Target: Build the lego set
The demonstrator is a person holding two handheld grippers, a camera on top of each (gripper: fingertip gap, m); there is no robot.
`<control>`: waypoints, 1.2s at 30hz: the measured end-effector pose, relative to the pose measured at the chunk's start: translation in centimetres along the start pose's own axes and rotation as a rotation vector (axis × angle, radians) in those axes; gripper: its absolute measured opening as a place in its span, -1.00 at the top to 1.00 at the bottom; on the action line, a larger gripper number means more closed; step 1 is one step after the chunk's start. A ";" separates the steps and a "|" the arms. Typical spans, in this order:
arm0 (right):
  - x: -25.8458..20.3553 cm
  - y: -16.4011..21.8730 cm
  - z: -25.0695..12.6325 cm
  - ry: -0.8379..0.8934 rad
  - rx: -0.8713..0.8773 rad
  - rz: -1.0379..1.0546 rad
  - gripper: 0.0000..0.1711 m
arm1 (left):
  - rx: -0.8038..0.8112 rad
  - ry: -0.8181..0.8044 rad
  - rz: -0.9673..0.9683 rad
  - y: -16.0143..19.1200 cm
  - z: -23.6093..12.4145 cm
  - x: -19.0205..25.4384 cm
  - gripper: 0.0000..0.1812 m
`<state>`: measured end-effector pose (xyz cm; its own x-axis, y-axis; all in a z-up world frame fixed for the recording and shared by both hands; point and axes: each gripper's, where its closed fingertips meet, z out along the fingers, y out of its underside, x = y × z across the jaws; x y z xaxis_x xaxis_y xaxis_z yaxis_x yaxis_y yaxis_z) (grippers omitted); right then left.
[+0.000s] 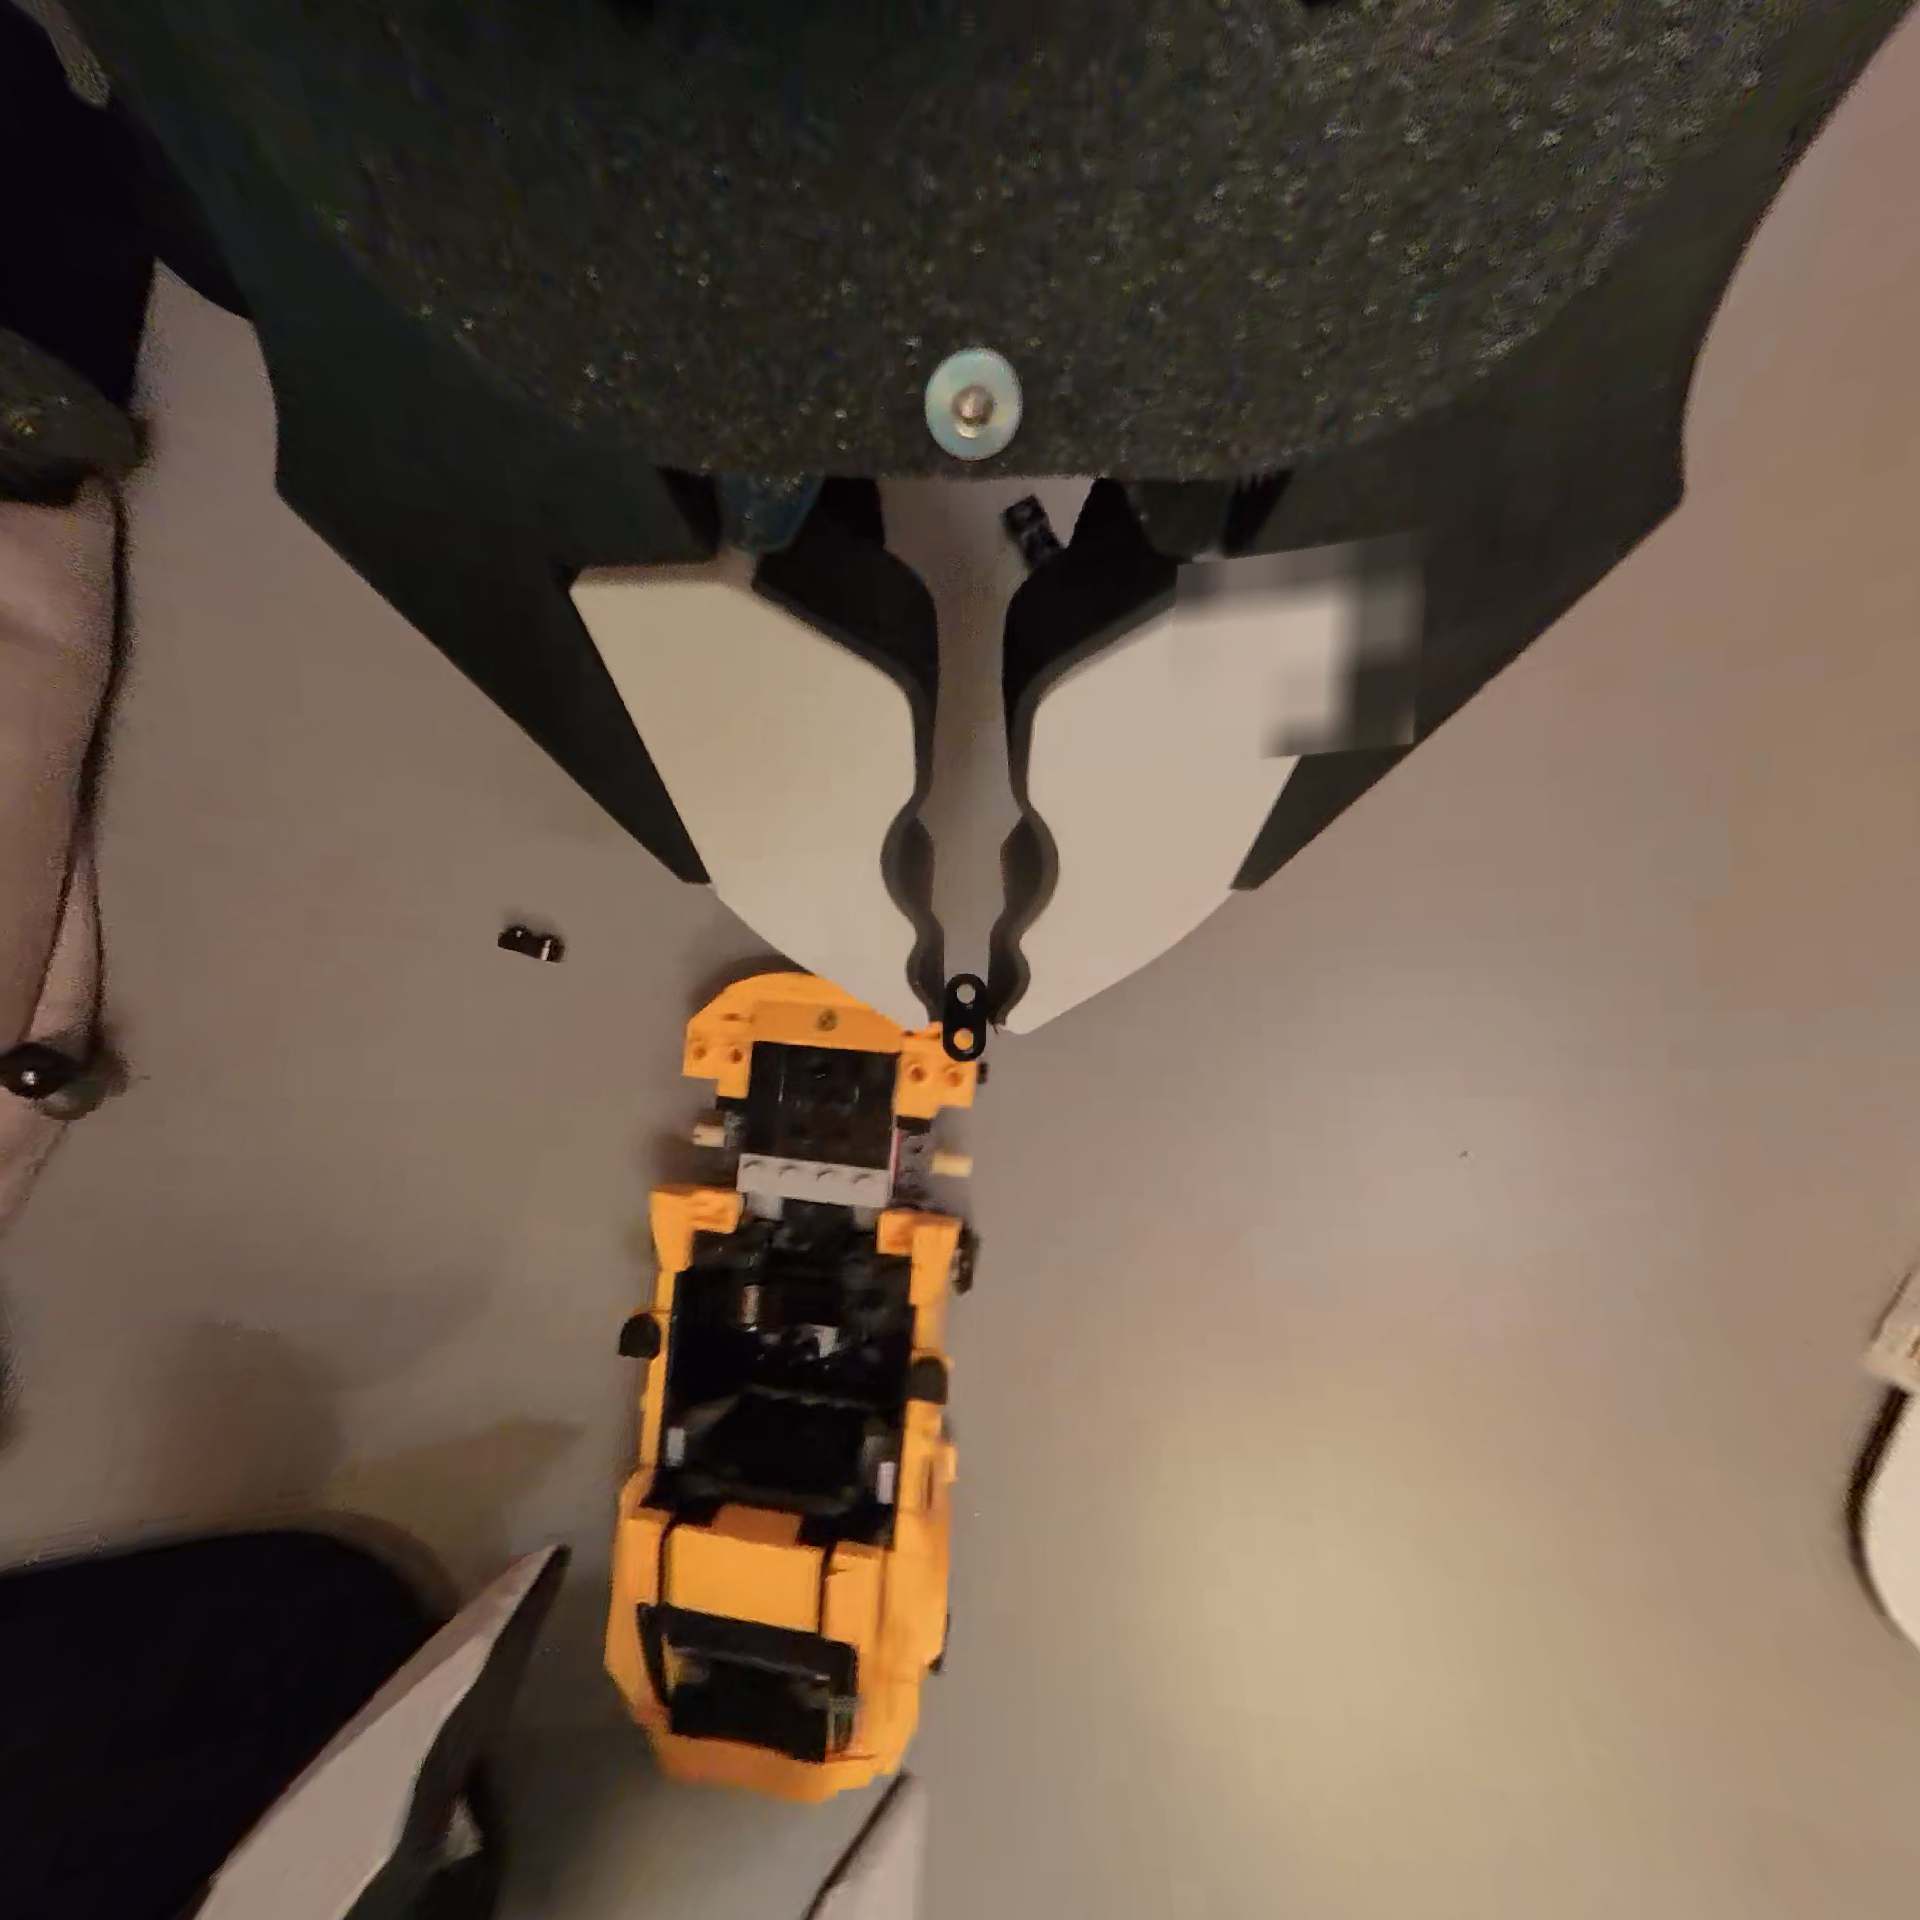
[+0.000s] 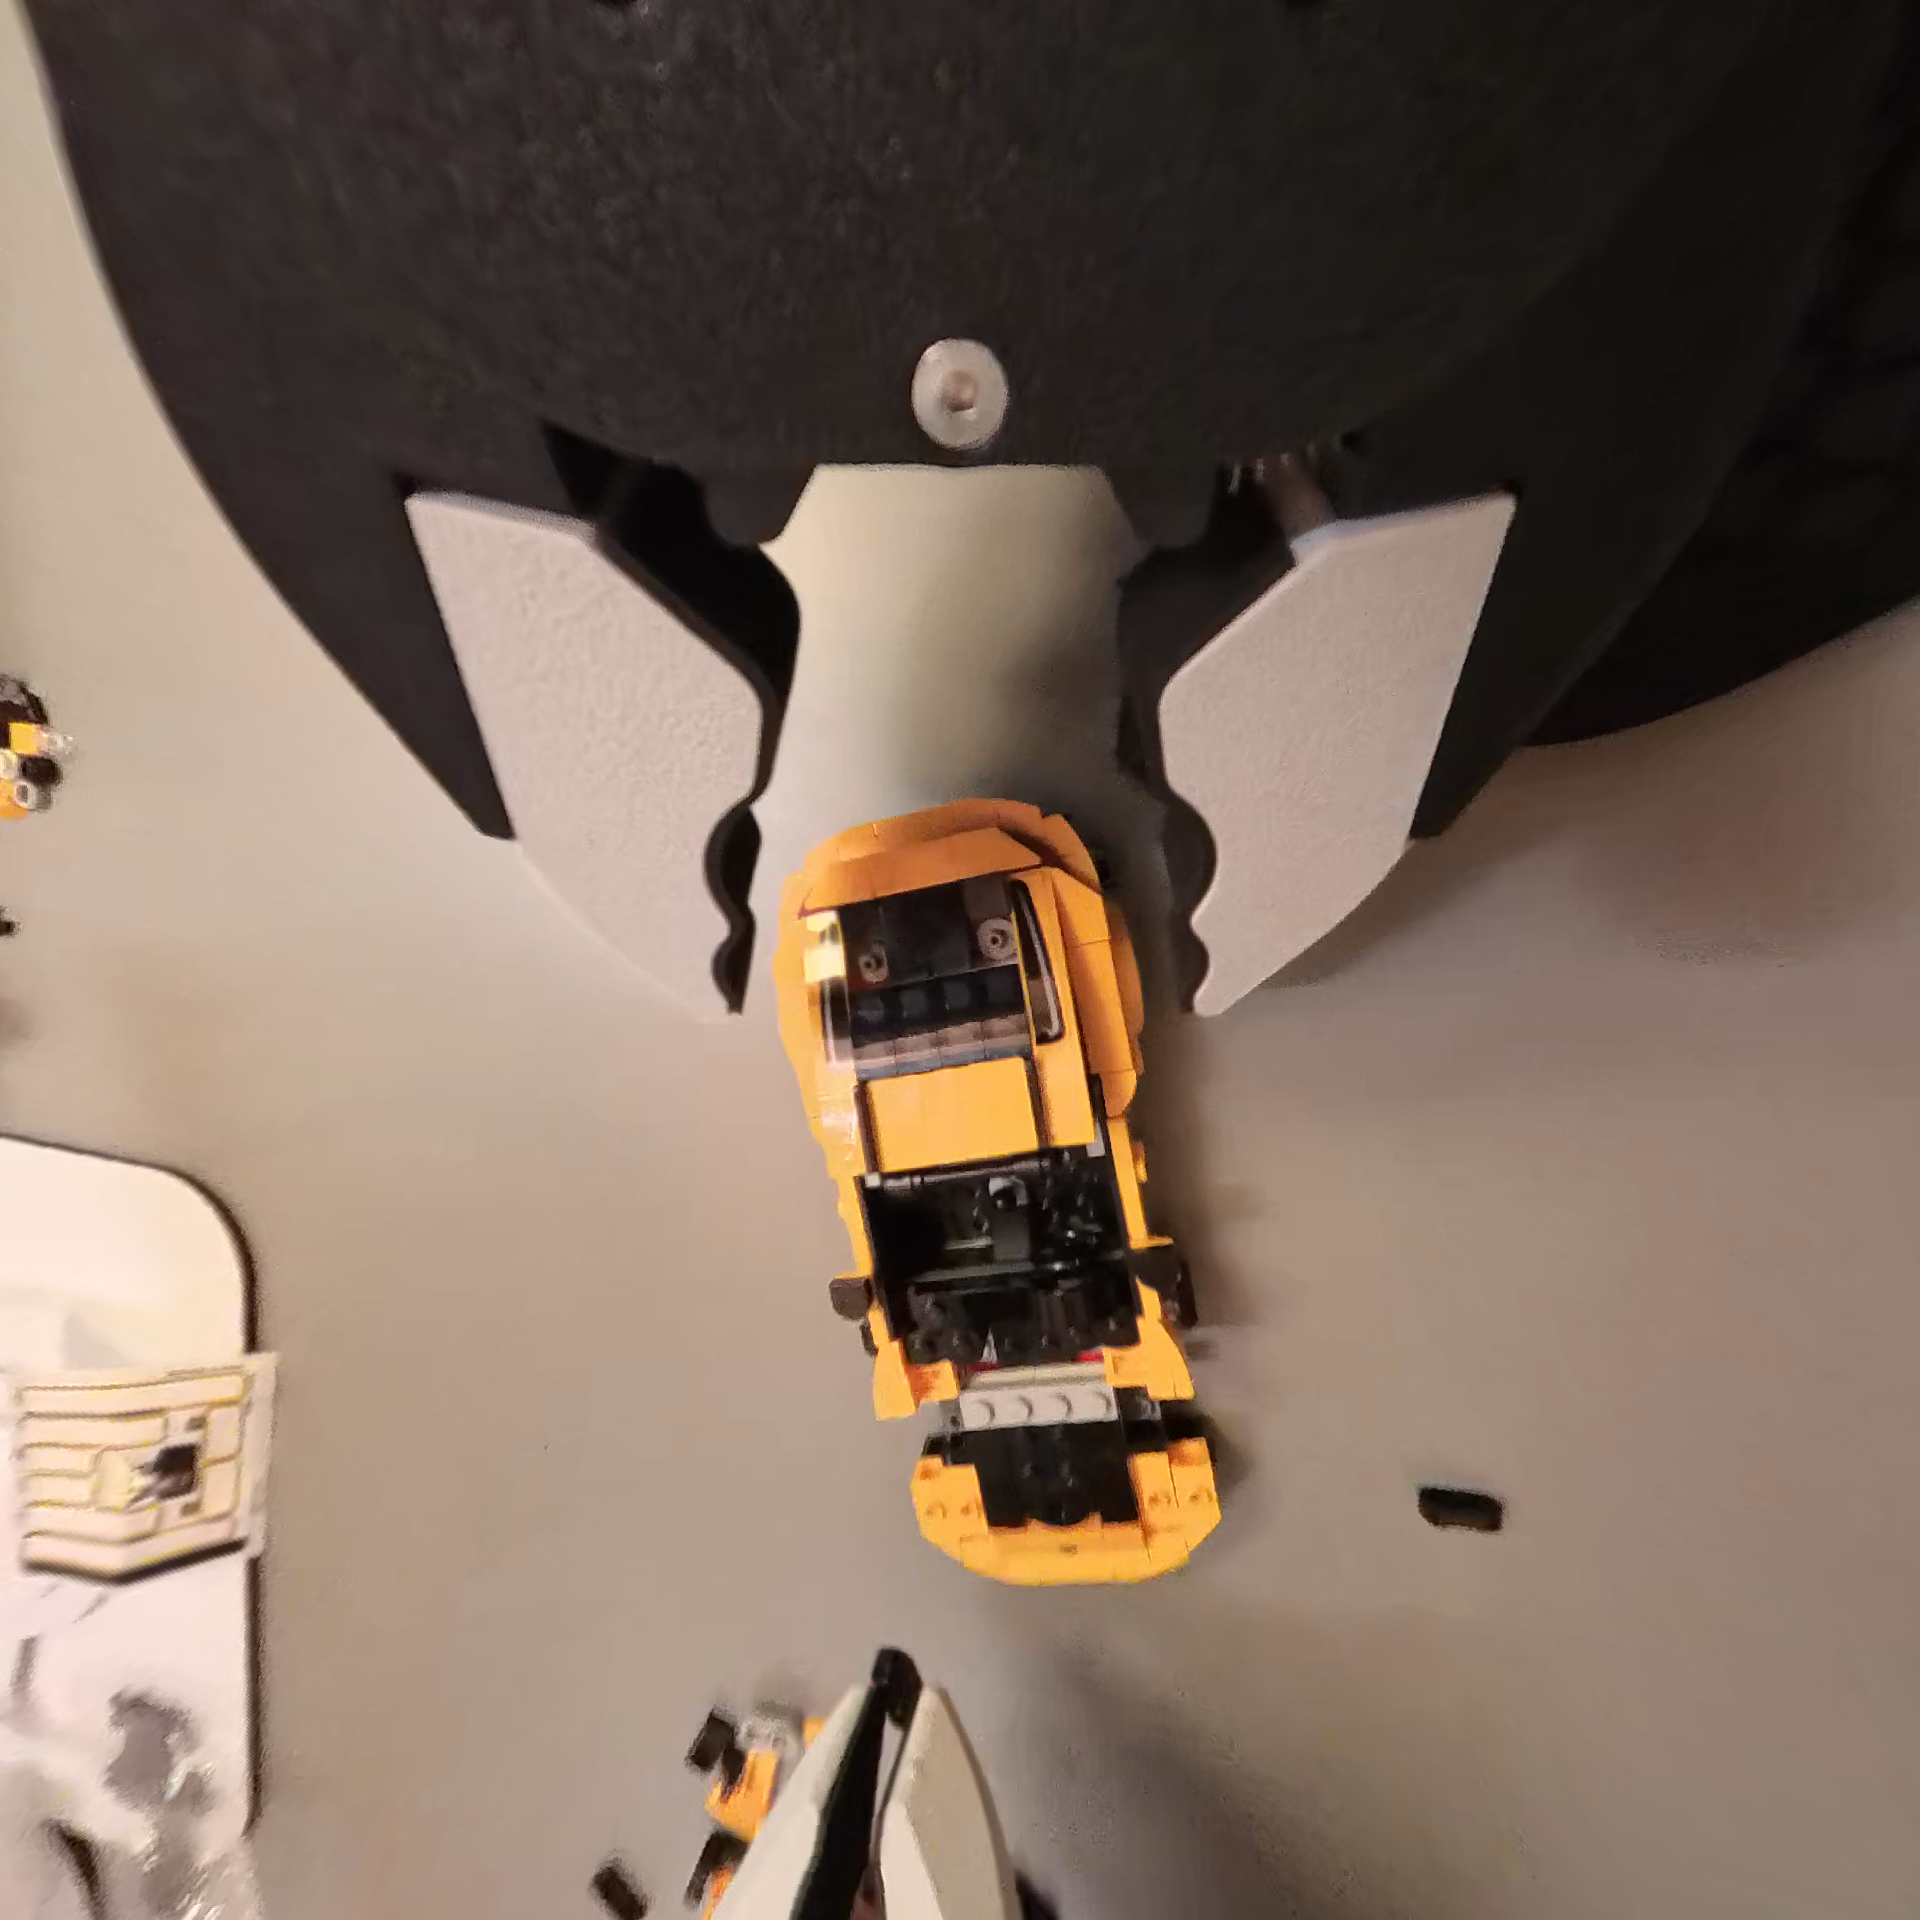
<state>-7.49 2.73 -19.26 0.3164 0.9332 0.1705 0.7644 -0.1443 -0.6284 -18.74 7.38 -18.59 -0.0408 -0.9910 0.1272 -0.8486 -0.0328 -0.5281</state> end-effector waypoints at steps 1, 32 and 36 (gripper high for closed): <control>0.1 0.4 0.3 -0.007 -0.023 -0.009 0.07 | -0.004 0.008 0.002 -0.1 0.3 0.2 0.92; 0.2 1.5 1.8 -0.087 -0.030 -0.031 0.11 | -0.088 0.145 0.027 -0.1 2.8 1.1 0.92; 0.2 1.5 1.8 -0.087 -0.026 -0.032 0.11 | -0.081 0.168 0.014 -0.1 2.7 1.2 0.91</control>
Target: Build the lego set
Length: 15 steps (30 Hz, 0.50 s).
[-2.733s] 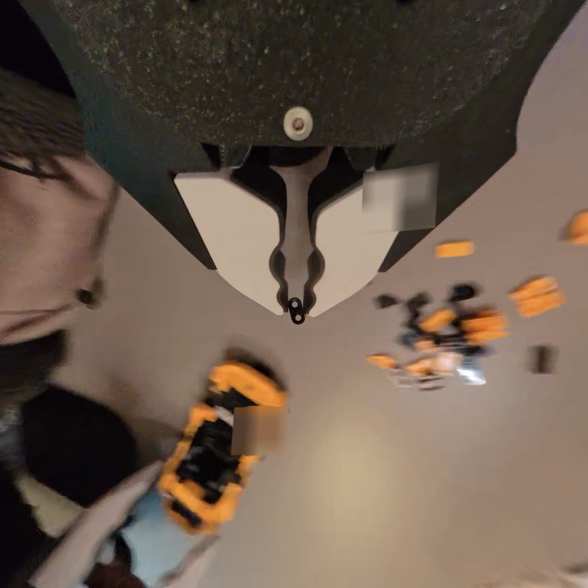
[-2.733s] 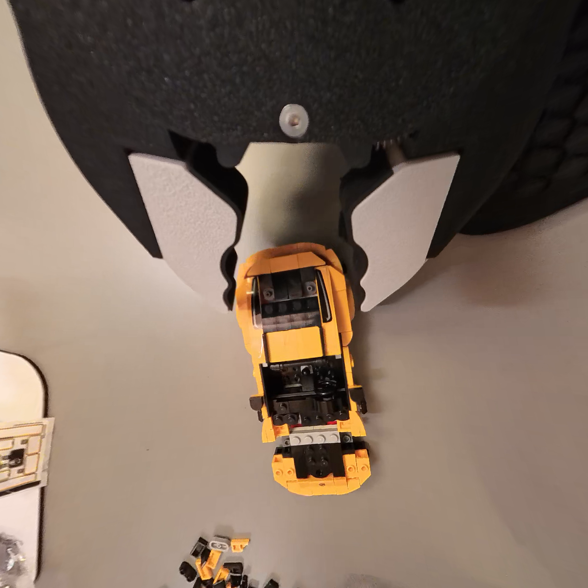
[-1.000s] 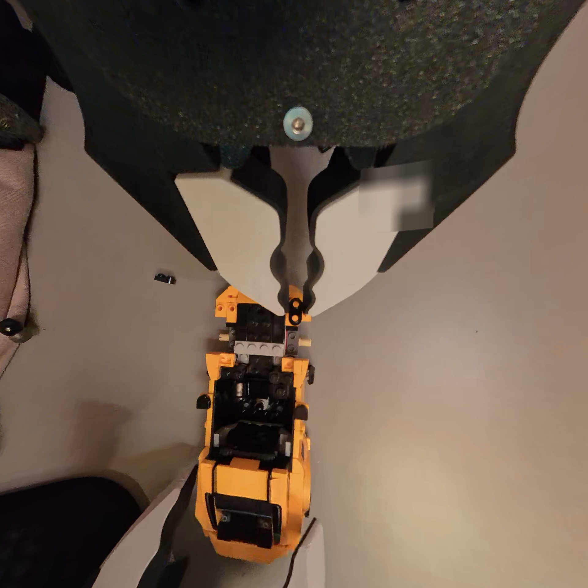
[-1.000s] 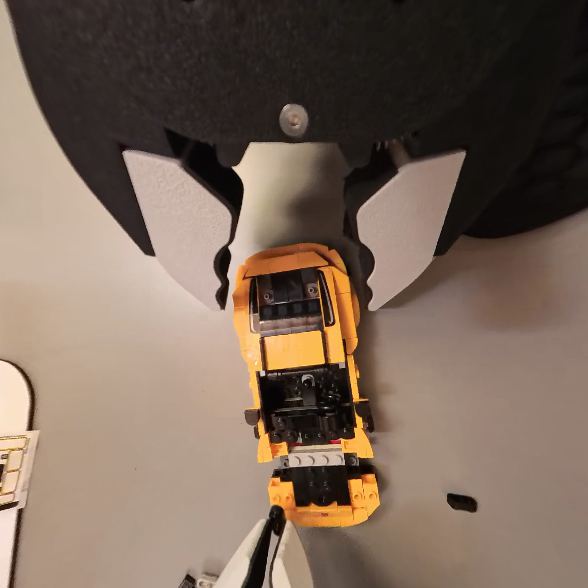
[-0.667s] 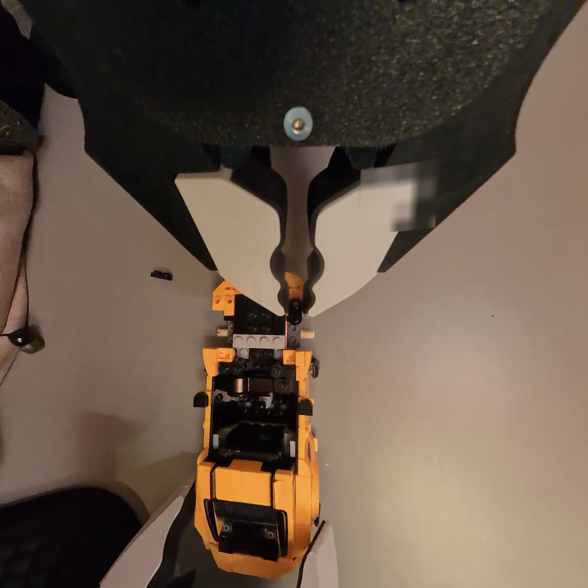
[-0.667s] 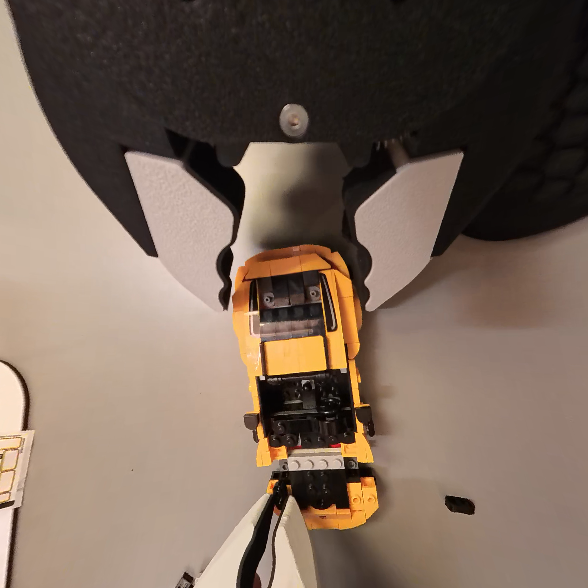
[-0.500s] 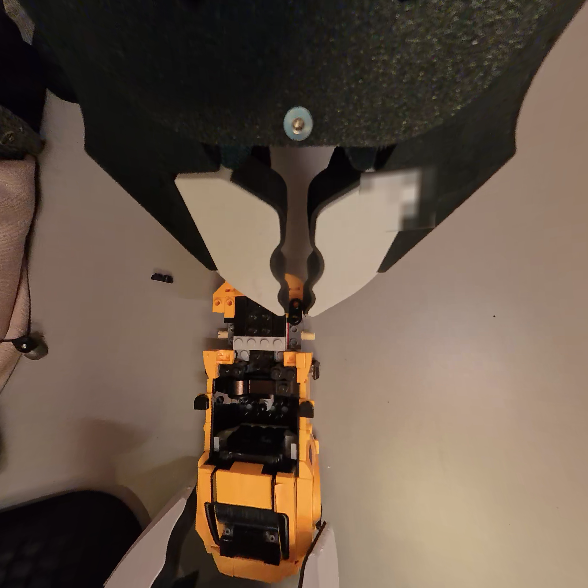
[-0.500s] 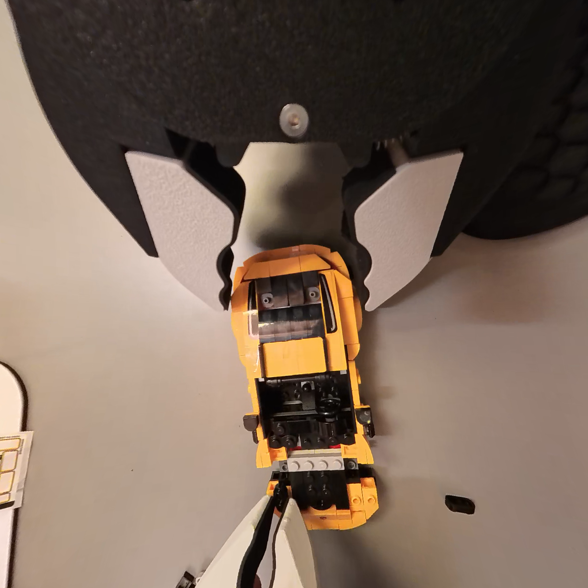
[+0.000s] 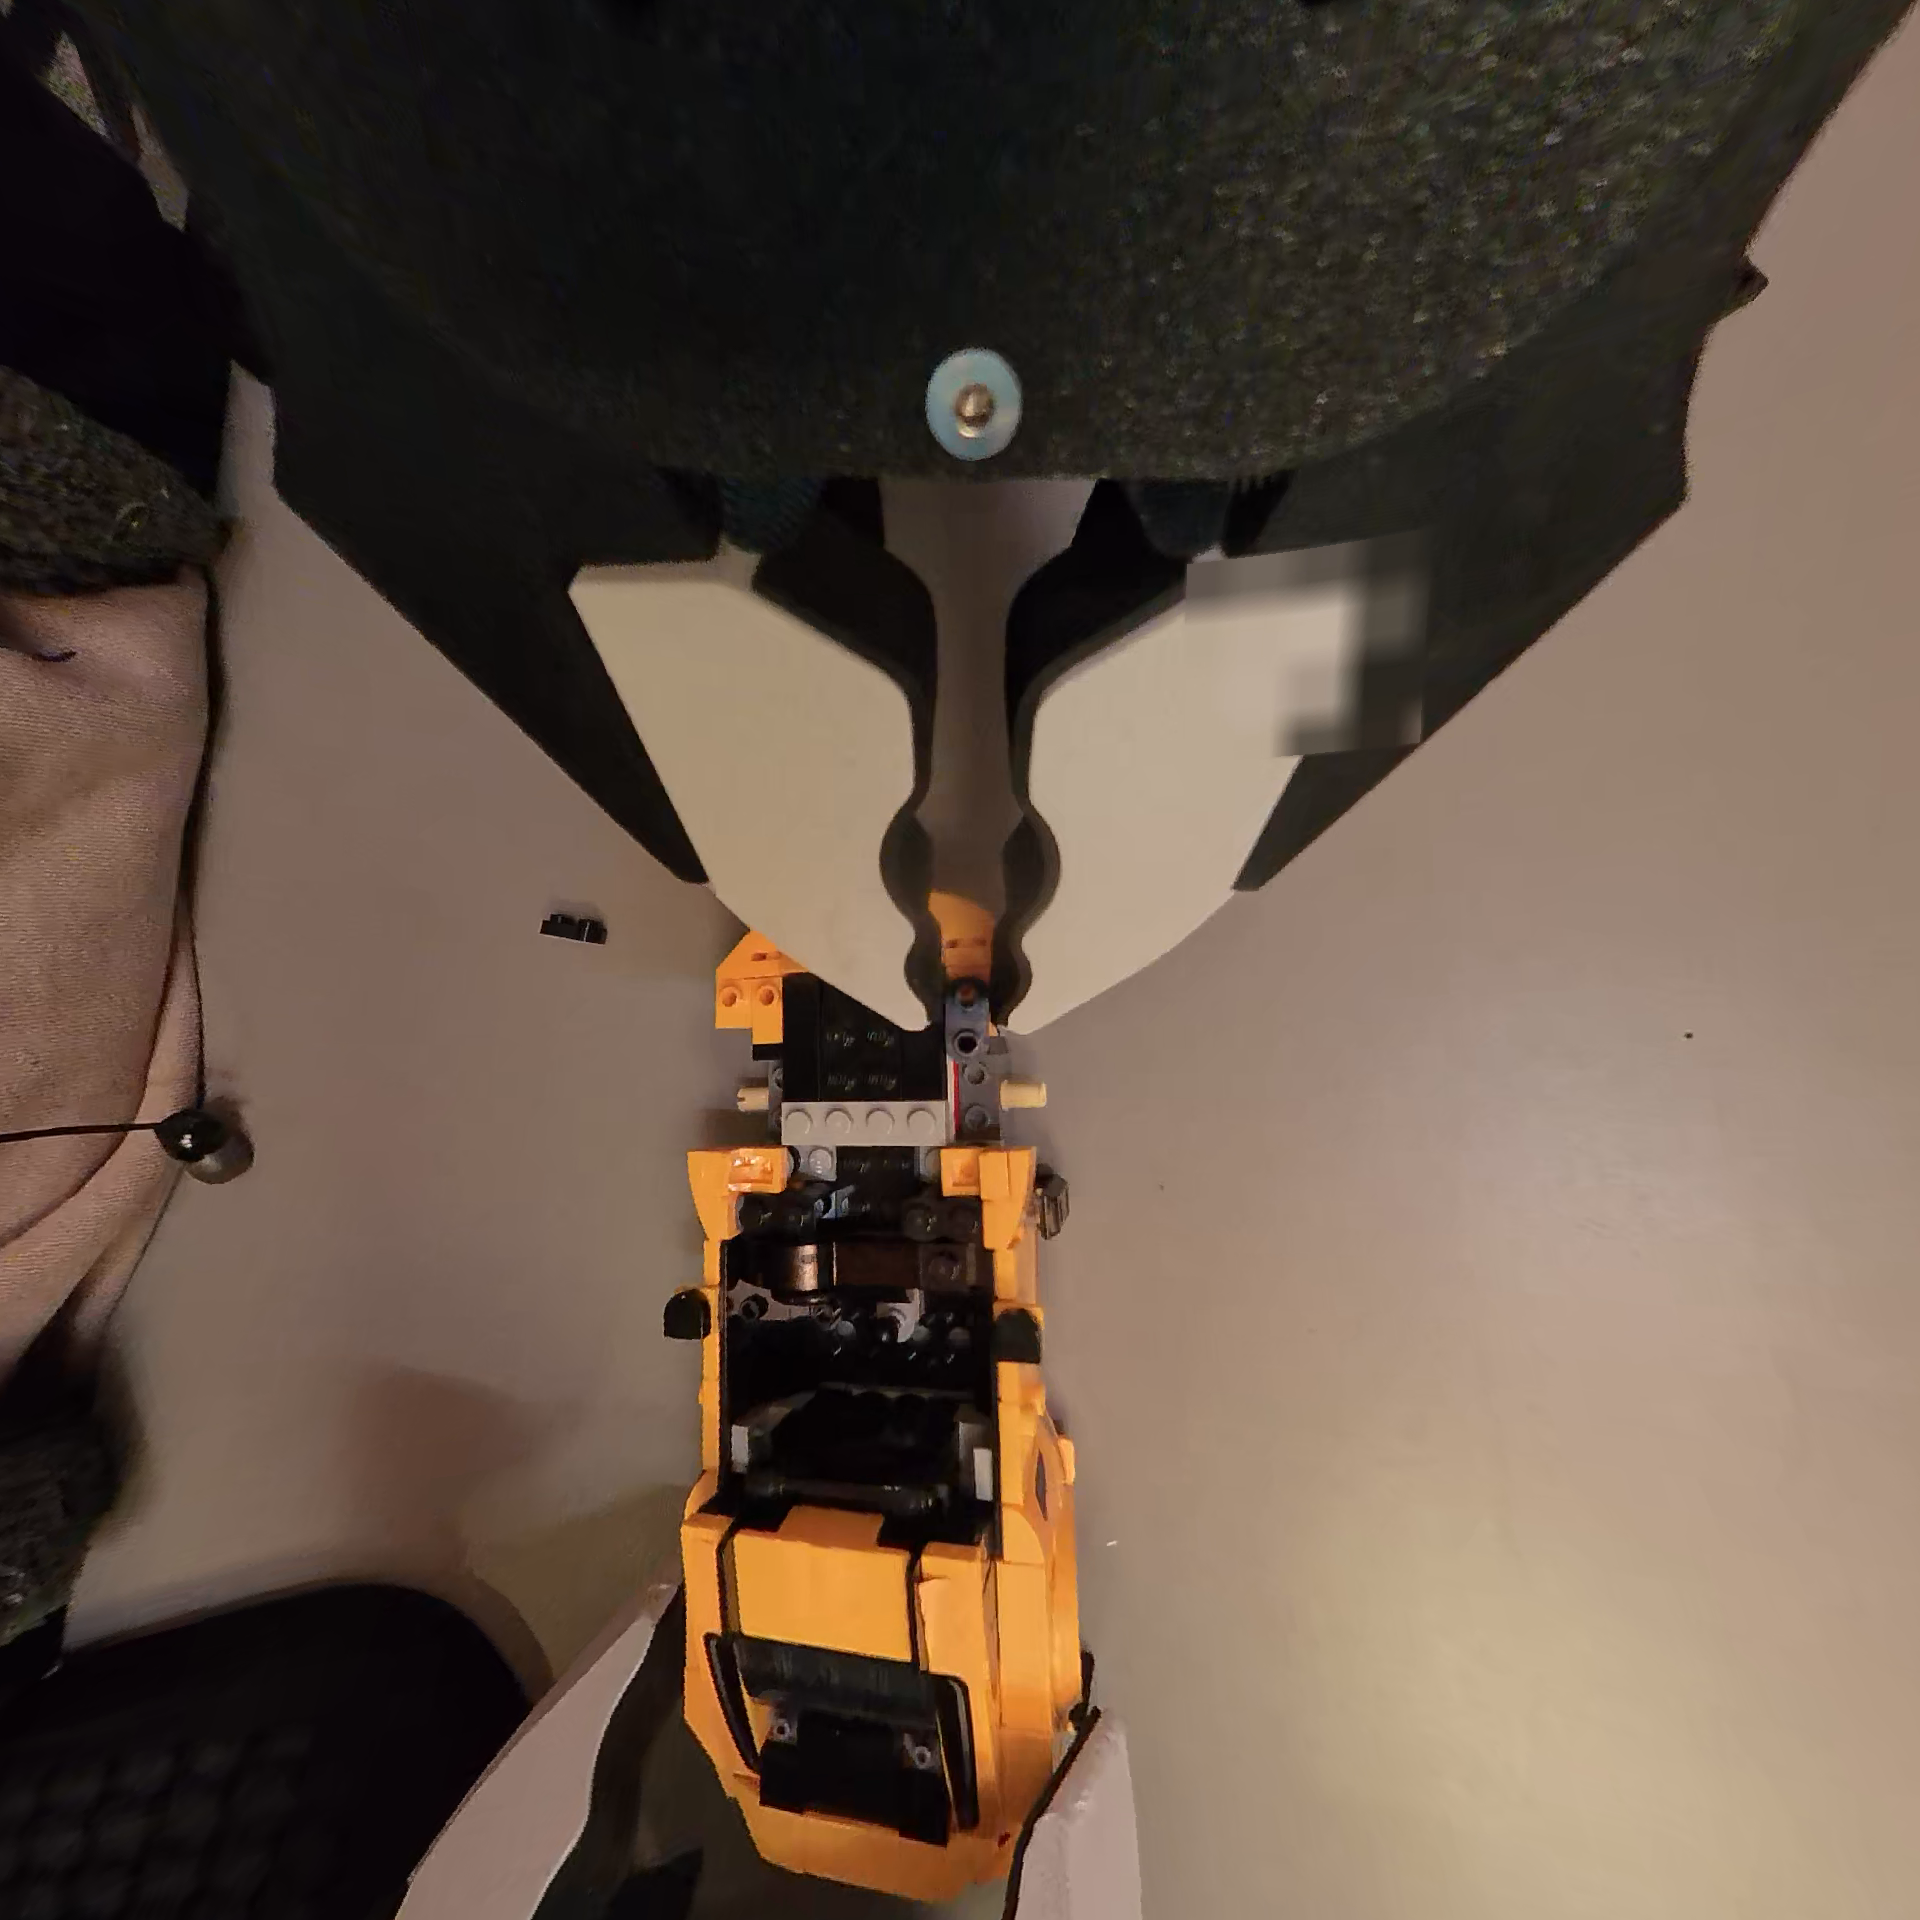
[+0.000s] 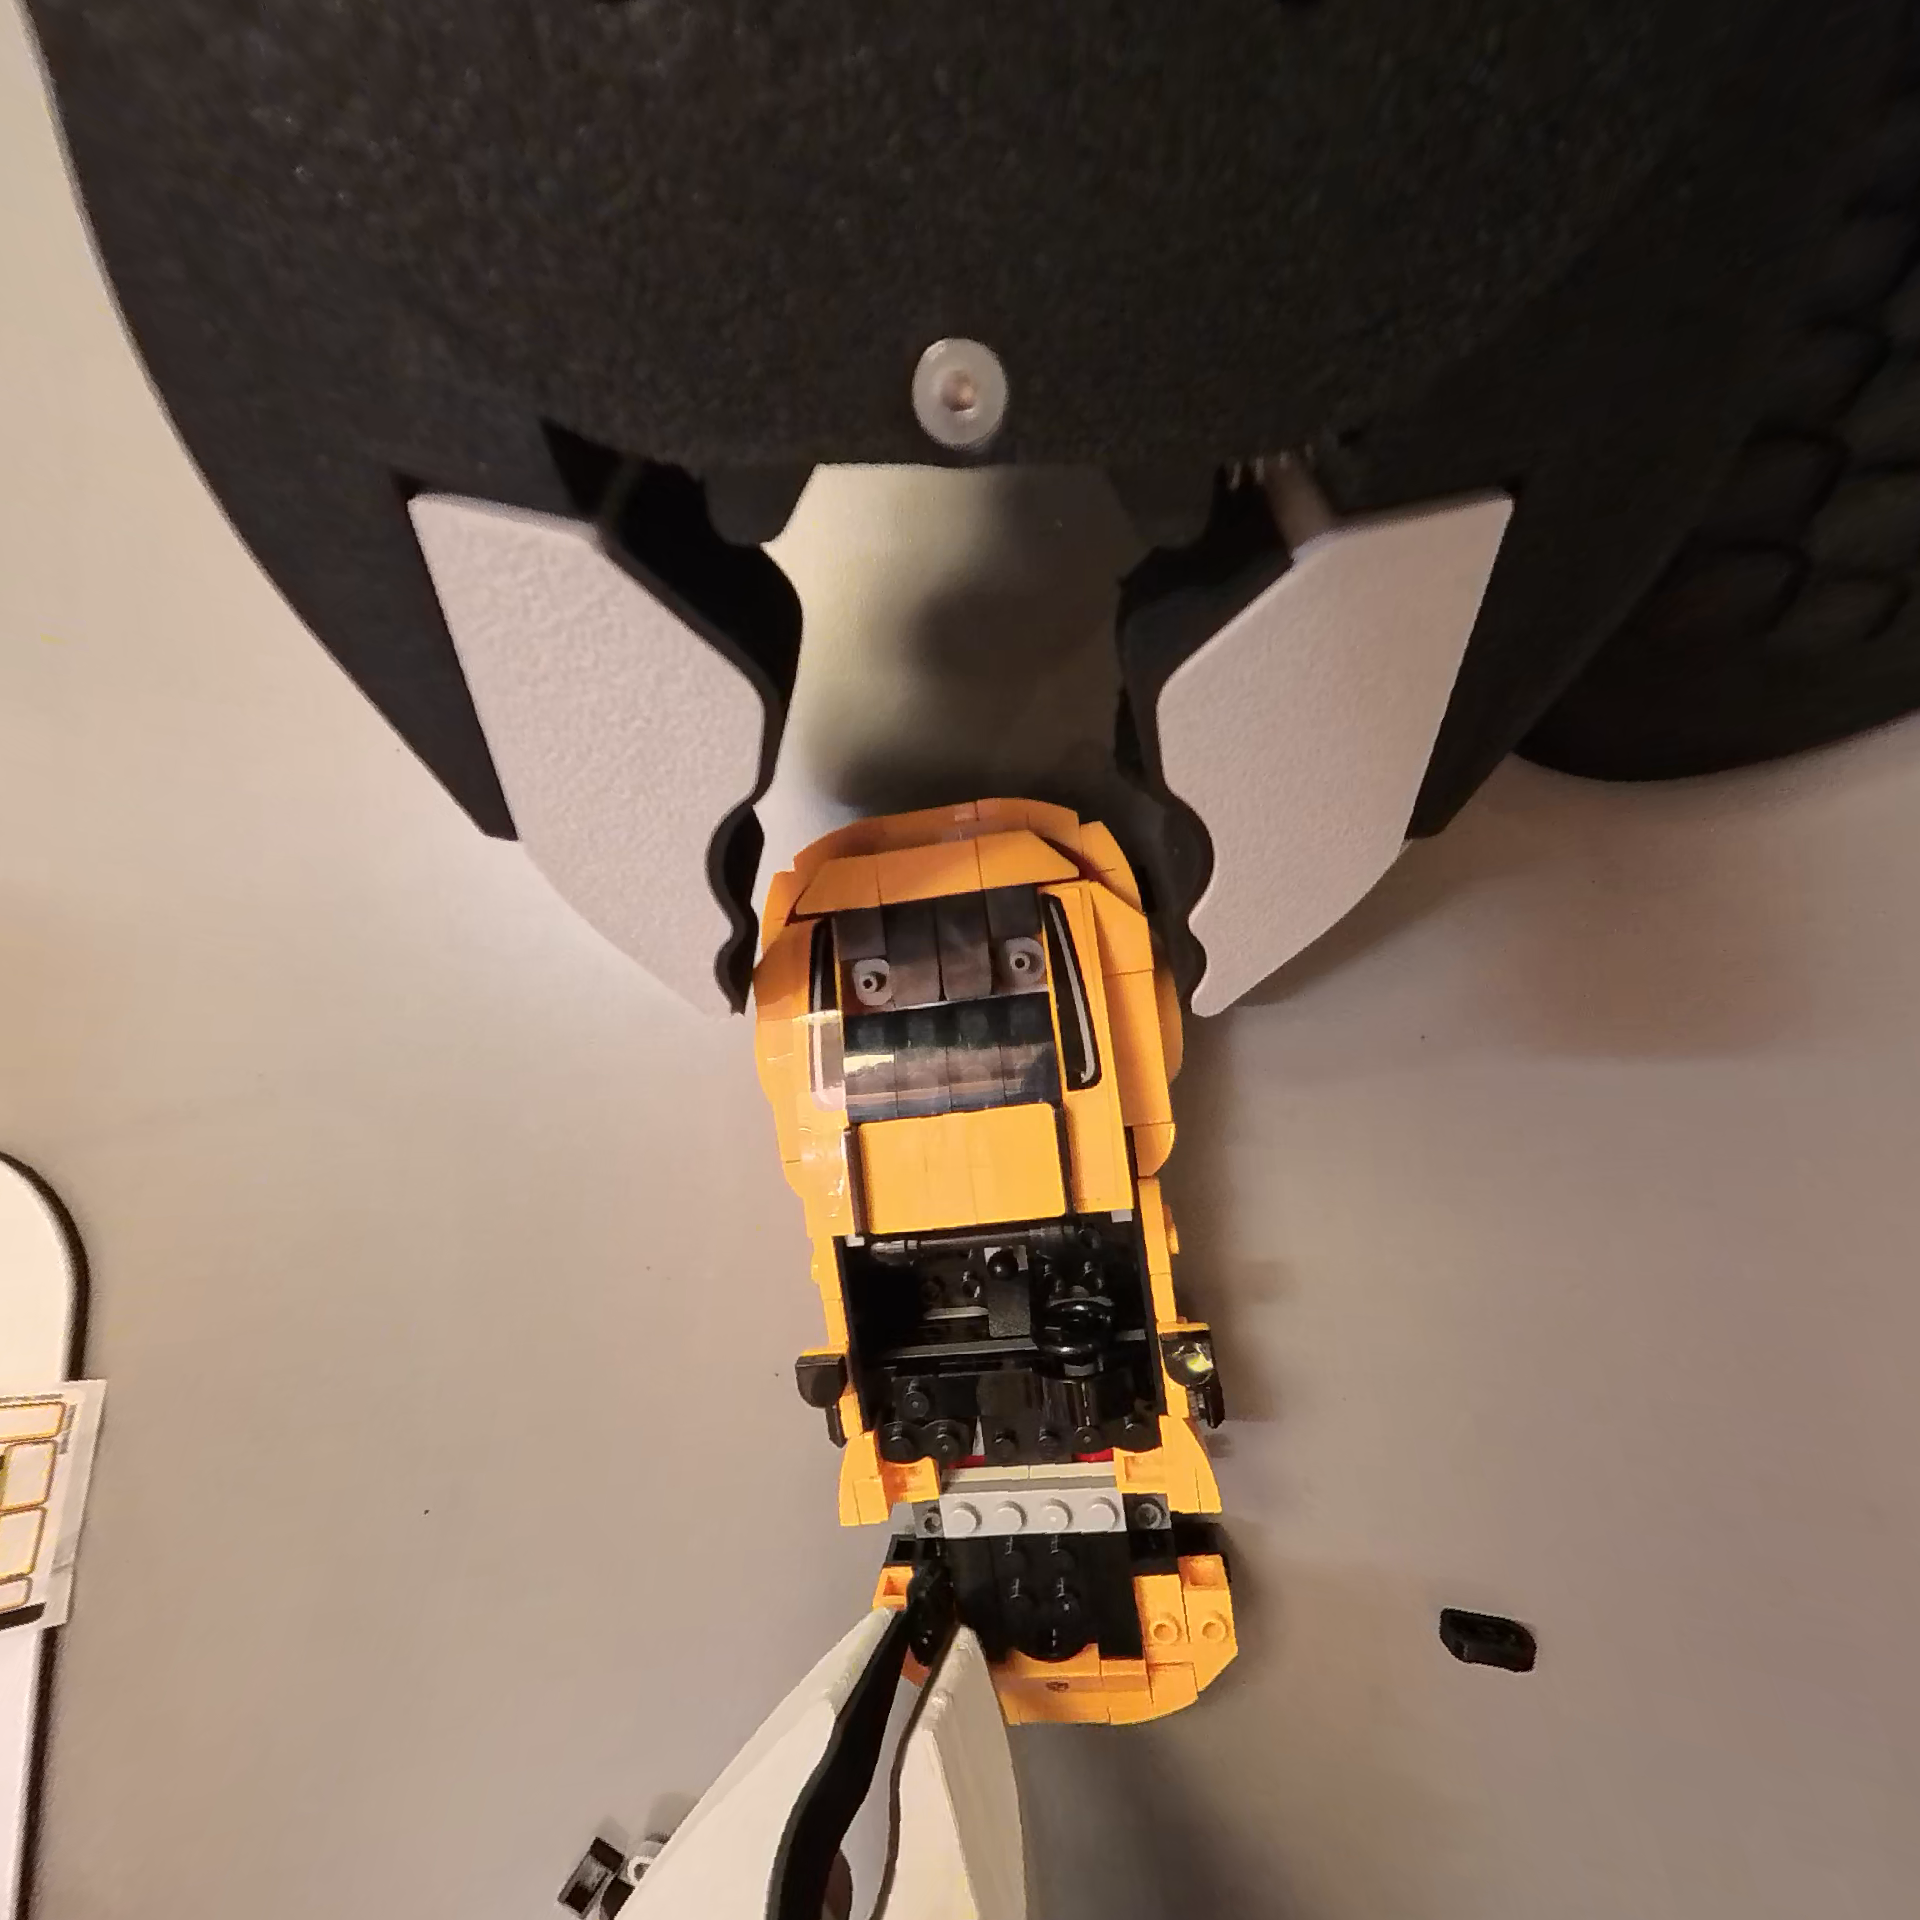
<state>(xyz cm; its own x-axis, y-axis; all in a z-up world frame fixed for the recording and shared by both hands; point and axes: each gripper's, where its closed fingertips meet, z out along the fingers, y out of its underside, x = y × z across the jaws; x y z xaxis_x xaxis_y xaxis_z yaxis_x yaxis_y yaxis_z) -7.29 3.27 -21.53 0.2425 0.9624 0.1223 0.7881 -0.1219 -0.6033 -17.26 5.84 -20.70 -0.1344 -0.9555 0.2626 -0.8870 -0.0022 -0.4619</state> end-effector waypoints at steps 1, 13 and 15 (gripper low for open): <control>0.0 0.0 0.0 -0.001 0.000 0.000 0.11 | 0.002 0.005 -0.004 0.0 0.0 0.0 0.91; 0.1 0.0 0.1 -0.001 -0.001 -0.001 0.11 | -0.003 0.019 -0.011 0.4 -0.4 0.0 0.93; 0.1 0.0 0.1 -0.001 -0.001 -0.001 0.11 | 0.000 0.025 -0.012 0.4 -0.4 0.2 0.93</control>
<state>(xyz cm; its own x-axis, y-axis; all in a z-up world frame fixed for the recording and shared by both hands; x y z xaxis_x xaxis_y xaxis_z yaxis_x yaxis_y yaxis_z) -7.35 3.44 -21.59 0.2412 0.9627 0.1222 0.7892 -0.1213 -0.6020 -17.81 5.79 -20.51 -0.1353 -0.9476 0.2894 -0.8887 -0.0131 -0.4583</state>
